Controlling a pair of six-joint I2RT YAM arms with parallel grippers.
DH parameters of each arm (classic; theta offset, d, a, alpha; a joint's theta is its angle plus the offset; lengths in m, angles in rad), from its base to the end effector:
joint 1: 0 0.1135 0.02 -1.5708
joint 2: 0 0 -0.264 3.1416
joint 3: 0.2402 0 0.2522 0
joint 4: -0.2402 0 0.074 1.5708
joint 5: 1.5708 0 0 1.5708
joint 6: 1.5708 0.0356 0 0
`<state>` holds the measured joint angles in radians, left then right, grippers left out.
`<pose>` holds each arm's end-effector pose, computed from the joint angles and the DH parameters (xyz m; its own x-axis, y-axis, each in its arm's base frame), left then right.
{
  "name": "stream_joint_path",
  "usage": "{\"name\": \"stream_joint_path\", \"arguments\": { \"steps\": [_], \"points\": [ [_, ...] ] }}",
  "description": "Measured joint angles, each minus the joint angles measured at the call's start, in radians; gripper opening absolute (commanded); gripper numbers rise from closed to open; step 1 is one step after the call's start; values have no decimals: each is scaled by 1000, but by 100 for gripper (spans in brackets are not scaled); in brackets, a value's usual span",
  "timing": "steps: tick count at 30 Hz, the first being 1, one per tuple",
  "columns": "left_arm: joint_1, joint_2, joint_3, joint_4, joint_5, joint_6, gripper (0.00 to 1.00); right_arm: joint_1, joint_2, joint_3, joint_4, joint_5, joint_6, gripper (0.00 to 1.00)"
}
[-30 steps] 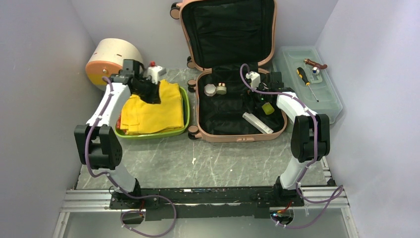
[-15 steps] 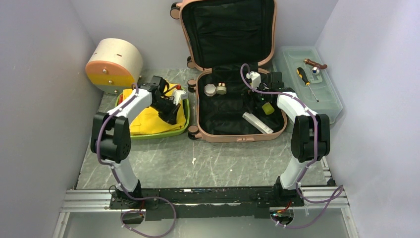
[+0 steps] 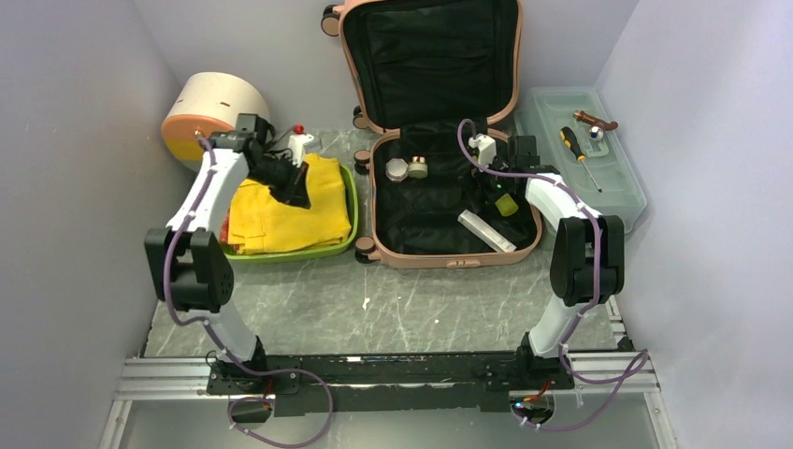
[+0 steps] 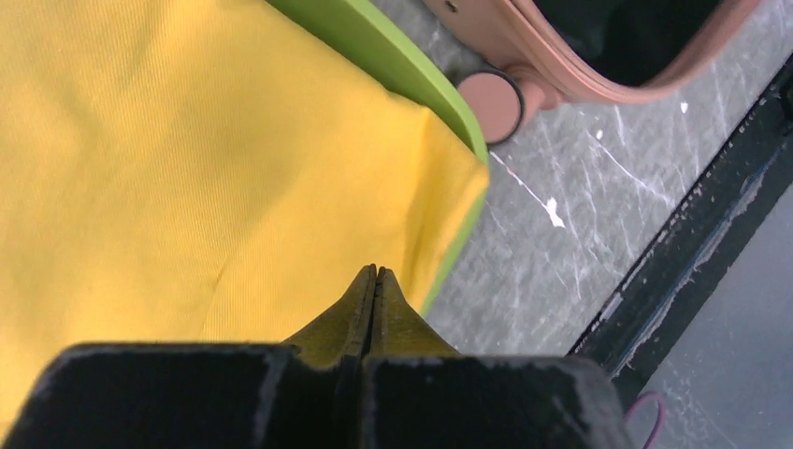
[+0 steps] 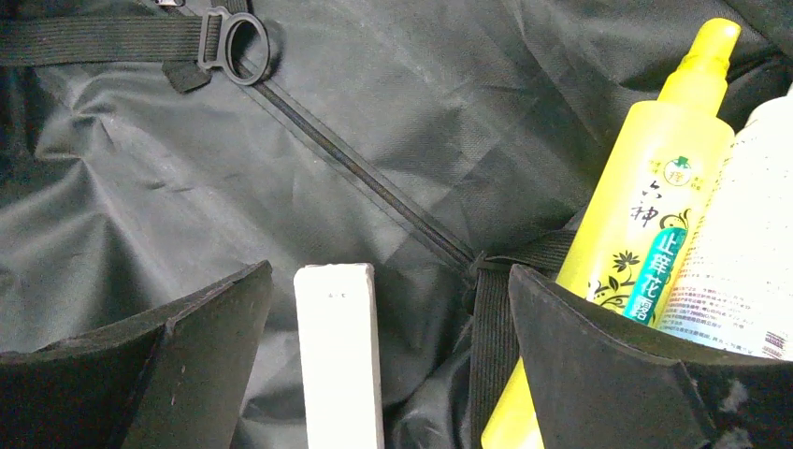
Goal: Open, take out, and arrange the luggage
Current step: Place the clothes in the bin, then move the bin to the corner of the board.
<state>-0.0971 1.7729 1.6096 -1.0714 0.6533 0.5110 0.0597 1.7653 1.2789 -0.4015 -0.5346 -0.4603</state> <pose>0.3544 -0.0563 0.2950 -0.6843 0.4568 -0.5683 0.7007 0.6277 -0.3392 0.3799 0.0409 0.2299 -0.5284 -0.4145 -0.7409 -0.6775 0.7318 0.0738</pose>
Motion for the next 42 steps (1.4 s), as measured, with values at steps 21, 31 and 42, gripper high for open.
{"name": "stream_joint_path", "arguments": {
  "steps": [21,31,42],
  "points": [
    [-31,-332,-403,-84,-54,319,23,-2,-48,-15,5,-50,18,100],
    [-31,-354,-531,33,-105,342,27,-6,-77,-30,14,-82,35,100],
    [-31,-380,-604,174,-135,342,32,-10,-77,-36,17,-145,54,100]
  ]
}}
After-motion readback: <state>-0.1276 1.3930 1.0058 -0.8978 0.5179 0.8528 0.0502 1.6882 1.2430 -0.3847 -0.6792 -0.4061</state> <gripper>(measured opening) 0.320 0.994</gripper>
